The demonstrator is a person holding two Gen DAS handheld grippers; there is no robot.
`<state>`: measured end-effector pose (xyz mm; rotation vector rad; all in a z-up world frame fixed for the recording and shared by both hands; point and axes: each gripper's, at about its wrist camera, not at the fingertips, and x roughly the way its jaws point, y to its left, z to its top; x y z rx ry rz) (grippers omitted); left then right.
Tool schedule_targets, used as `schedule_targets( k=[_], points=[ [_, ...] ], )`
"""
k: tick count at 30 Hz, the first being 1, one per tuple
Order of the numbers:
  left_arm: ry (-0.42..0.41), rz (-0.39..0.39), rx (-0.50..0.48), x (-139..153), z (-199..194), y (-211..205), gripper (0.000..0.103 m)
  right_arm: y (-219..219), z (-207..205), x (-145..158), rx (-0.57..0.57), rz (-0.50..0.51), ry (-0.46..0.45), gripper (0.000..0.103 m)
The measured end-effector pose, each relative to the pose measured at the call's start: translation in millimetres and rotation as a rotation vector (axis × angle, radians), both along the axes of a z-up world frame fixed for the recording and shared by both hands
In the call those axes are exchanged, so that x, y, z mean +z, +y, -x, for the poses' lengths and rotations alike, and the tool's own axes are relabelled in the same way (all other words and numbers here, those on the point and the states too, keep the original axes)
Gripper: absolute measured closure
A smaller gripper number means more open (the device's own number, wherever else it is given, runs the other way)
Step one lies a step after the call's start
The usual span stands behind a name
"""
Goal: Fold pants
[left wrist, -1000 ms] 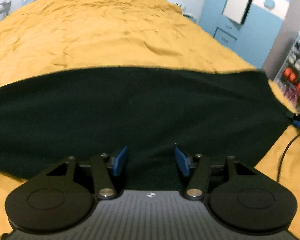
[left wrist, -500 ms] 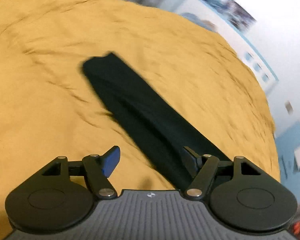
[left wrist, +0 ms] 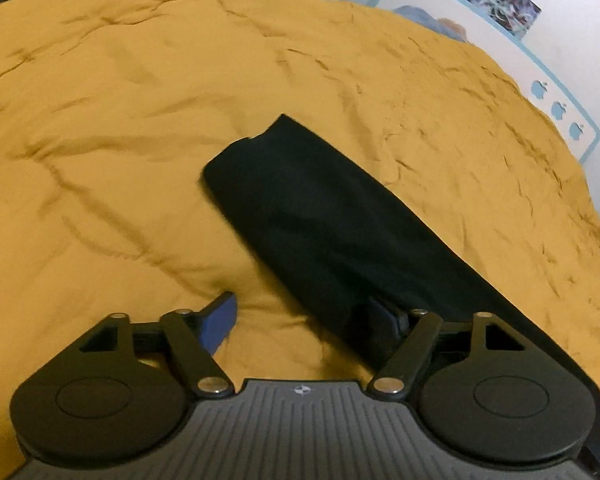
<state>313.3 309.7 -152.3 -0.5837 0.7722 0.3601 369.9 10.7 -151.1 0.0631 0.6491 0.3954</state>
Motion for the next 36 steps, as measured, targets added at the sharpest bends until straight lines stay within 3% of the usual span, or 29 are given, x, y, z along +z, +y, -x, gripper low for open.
schedule_targets(
  k=[13,22,32,36],
  points=[
    [-0.021,-0.065,-0.066,-7.3,-27.1,5.3,0.012,69.6,-8.9,0.4,0.047,-0.012,0.001,0.064],
    [-0.030,-0.106,-0.090,-8.6,-32.7,3.2,0.012,98.1,-9.0,-33.4,0.055,0.088,0.031,0.060],
    [-0.038,-0.102,-0.088,-8.4,-33.3,4.3,0.012,93.9,-6.9,-44.9,0.055,0.084,0.021,0.058],
    [-0.071,-0.045,-0.081,-8.7,-32.1,10.4,0.021,92.0,-6.8,-46.2,0.054,0.075,0.018,0.058]
  ],
)
